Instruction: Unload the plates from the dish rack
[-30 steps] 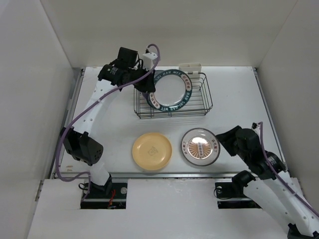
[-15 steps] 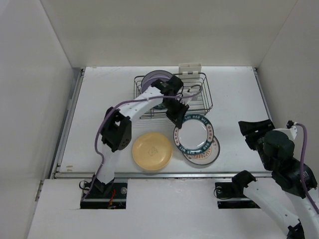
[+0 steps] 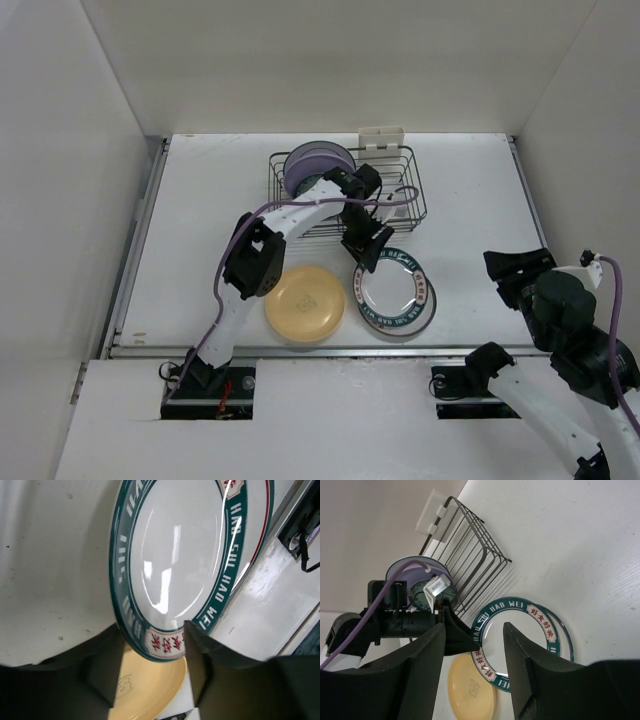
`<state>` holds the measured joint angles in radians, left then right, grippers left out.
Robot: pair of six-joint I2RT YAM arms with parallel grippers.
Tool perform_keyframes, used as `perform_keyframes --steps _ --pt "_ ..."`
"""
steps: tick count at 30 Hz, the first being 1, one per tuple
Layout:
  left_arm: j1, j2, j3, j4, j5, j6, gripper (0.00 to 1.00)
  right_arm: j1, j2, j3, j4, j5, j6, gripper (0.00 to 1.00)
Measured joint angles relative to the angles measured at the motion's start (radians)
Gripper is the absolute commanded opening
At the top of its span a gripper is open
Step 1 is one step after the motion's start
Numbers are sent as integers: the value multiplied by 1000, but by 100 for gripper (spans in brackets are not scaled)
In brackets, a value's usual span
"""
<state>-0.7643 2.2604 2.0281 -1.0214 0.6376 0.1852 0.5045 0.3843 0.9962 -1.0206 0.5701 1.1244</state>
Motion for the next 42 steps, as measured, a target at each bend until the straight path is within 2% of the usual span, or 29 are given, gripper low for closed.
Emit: perform_keyframes --steps 1,7,10,19,23,25,28,30,32,36,42 --pt "0 2 3 -5 -2 1 57 0 -2 -1 -1 0 -3 56" --pt "-35 3 30 -43 -42 49 70 0 -5 -8 -5 0 -6 56" --pt "-62 3 35 -73 -55 77 73 0 -5 -10 -7 0 -6 56" --pt "-101 -27 47 -112 -121 100 73 0 12 -11 2 -9 -39 56" --pt "-43 -171 17 -39 -235 74 76 0 49 -18 50 -43 -97 57" --pt "8 -291 -24 25 -316 79 76 0 83 -24 96 -70 -142 61" --pt "91 -445 -47 92 -443 120 75 0 175 -29 175 -100 -210 63" --pt "144 -484 -10 114 -509 157 75 0 254 -28 240 -112 -256 64" --pt "185 -465 48 129 -552 193 72 0 339 -17 292 -122 -302 64" --pt "240 -321 111 165 -590 251 66 0 543 71 402 -161 -396 65" --pt "267 -136 69 159 -587 310 61 0 754 159 502 -246 -480 65"
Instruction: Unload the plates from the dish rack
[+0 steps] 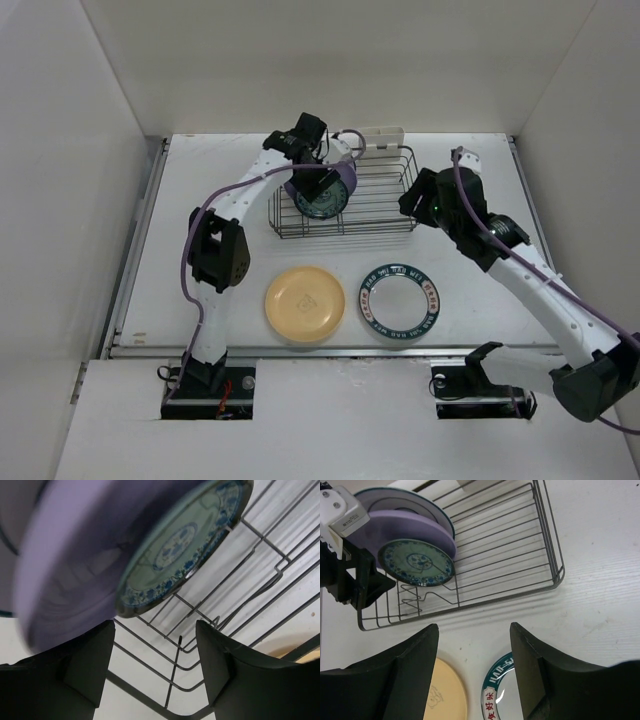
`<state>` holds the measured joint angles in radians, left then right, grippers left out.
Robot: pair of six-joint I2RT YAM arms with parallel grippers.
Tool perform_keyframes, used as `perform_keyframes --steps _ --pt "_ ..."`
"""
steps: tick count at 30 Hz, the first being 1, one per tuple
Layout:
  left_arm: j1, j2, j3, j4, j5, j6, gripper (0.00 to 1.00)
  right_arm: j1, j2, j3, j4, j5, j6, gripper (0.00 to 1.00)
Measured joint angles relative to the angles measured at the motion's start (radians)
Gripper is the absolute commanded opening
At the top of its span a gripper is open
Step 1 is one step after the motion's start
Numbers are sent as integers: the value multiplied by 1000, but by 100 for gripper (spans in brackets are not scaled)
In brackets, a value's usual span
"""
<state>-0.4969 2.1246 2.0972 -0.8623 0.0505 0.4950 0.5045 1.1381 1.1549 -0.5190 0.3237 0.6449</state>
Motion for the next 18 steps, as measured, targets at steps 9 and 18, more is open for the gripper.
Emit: perform_keyframes --steps 9,18 --pt "0 2 -37 53 -33 13 61 0 14 -38 52 -56 -28 65" --pt "0 49 -19 59 -54 11 57 0 7 -59 64 -62 -29 65"
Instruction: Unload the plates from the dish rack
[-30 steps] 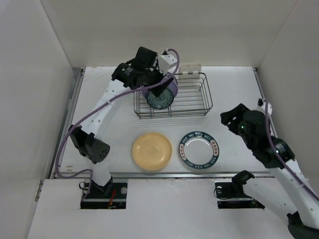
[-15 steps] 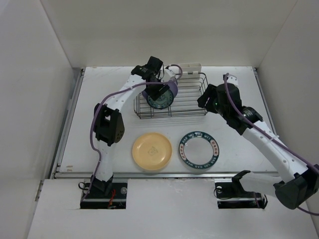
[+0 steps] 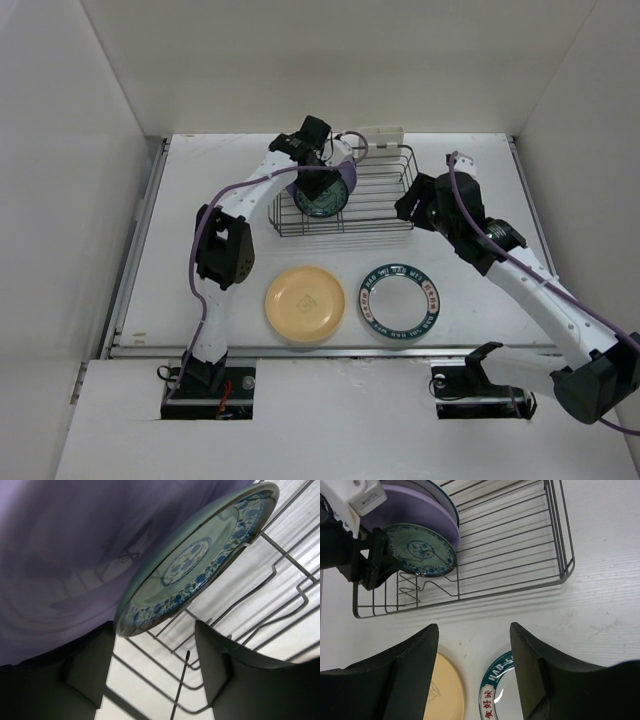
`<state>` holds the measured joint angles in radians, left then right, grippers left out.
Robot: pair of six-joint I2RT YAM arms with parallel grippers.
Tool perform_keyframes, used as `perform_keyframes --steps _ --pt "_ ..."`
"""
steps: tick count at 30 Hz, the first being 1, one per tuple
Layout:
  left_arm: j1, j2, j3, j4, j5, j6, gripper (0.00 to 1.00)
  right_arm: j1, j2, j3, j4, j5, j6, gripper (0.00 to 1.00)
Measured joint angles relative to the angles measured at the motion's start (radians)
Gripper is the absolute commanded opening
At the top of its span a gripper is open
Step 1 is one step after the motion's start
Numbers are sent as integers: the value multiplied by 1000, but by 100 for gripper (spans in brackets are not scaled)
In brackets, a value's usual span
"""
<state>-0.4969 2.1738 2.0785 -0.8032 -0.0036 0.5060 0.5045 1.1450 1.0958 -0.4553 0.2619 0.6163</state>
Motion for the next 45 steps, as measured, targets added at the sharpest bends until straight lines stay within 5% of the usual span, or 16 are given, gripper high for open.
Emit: perform_keyframes --steps 3,4,8,39,45 --pt "2 11 2 15 -16 2 43 0 0 0 0 0 0 65" --pt "3 11 2 17 -17 2 26 0 0 0 0 0 0 65" --pt "15 10 5 31 -43 -10 0 0 0 -3 0 -3 0 65" --pt "56 -377 -171 85 68 -196 0 0 -170 -83 -8 -34 16 65" --pt "214 -483 -230 -19 204 -280 0 0 -164 -83 -3 -71 16 65"
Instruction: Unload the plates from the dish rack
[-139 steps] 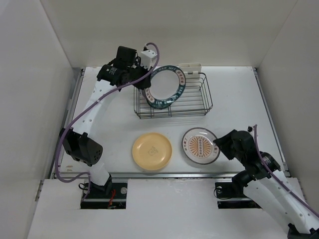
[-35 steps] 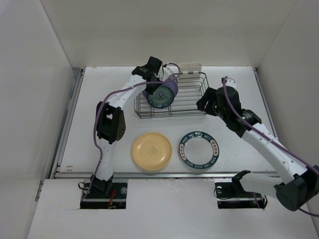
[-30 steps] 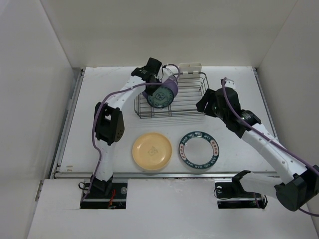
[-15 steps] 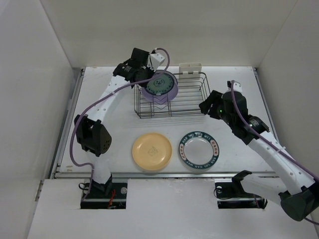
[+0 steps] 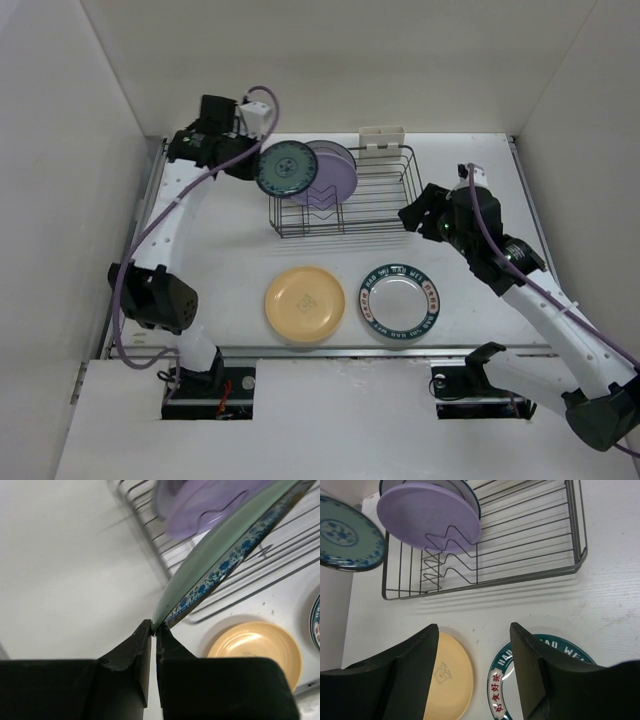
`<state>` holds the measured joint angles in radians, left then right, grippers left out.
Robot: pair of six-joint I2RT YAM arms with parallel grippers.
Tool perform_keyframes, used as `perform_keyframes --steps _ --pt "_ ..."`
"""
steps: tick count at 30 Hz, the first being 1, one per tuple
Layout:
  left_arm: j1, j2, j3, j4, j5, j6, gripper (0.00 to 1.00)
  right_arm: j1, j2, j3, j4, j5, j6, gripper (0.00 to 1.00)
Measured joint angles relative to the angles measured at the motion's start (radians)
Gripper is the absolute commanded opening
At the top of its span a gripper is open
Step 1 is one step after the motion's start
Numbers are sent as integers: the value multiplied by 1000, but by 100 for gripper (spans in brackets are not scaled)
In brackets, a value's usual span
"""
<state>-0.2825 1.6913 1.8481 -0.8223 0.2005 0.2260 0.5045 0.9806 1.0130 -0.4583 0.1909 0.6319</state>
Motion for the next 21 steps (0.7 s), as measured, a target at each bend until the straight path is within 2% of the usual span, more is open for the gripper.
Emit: perform_keyframes --steps 6,12,15,21 --pt "307 -154 -117 -142 111 -20 0 0 136 69 24 -79 -47 74" --pt "488 -189 -313 -287 204 27 0 0 394 315 39 -137 -132 80" --pt "542 -123 -397 -327 235 58 0 0 503 420 67 -140 -199 80" --pt "607 174 -416 -356 305 140 0 18 752 644 83 -98 -402 80"
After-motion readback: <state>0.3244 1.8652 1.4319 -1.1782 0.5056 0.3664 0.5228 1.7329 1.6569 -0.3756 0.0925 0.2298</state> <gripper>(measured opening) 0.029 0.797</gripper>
